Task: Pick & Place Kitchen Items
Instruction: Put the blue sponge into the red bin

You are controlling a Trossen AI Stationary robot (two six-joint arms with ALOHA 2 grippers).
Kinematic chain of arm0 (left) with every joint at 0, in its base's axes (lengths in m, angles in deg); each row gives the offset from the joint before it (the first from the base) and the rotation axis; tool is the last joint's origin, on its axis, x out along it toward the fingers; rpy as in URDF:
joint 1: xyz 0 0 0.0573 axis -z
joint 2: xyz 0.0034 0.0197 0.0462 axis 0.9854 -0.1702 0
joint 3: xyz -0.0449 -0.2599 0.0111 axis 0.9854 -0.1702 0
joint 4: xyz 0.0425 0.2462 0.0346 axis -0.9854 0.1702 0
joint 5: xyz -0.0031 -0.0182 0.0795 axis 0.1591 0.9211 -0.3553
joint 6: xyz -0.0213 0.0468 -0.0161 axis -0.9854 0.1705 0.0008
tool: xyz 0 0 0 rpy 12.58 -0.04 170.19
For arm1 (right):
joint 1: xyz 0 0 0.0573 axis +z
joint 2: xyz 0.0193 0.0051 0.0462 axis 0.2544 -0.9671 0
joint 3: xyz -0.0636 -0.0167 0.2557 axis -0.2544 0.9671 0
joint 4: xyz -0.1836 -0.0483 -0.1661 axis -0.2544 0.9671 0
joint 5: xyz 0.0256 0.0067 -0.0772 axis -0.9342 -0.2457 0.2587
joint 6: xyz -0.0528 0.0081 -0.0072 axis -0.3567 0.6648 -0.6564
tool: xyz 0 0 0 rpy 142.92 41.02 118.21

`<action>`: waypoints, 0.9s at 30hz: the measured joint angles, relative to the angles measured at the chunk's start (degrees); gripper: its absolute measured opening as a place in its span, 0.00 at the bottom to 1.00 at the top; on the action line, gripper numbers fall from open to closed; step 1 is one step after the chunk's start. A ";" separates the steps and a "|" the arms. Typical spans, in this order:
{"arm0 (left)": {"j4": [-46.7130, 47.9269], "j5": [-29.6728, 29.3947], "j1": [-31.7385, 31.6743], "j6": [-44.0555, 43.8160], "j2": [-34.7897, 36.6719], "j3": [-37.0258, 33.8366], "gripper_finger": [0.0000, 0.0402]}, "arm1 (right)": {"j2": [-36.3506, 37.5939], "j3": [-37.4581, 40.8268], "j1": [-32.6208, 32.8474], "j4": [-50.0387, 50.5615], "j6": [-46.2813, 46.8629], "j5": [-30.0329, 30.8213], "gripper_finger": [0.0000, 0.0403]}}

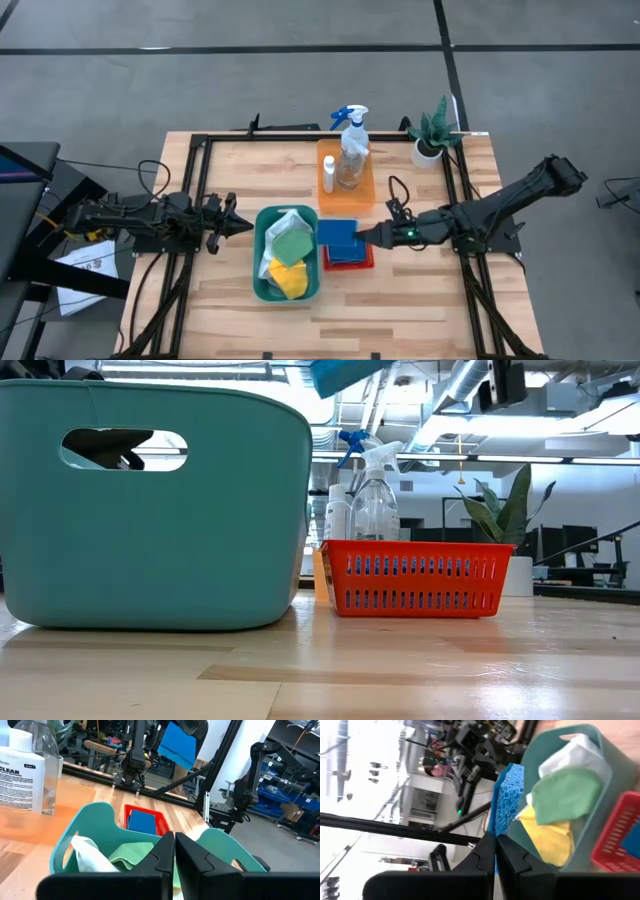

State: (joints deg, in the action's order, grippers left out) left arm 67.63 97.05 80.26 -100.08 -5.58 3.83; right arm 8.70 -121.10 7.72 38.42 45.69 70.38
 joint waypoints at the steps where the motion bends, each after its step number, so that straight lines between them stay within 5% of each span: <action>1: -0.12 0.00 0.00 -0.01 0.00 0.00 0.02 | -0.02 0.73 -0.30 -1.49 -0.58 -0.01 0.00; 10: -0.47 0.02 -0.01 0.00 0.00 0.00 0.03 | -0.48 11.13 -1.81 -20.11 -2.51 -0.45 0.00; 17: -0.49 0.06 -0.02 0.00 0.00 0.00 0.02 | -0.92 13.51 -2.99 -23.43 -6.08 -2.79 0.00; 27: -0.51 0.04 -0.02 0.00 0.00 0.00 0.03 | -0.92 15.85 -9.07 -33.42 -11.01 -17.01 0.00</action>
State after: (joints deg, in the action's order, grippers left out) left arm 67.12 97.09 80.24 -100.08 -5.58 3.83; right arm 7.79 -105.26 -1.35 5.00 34.68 53.37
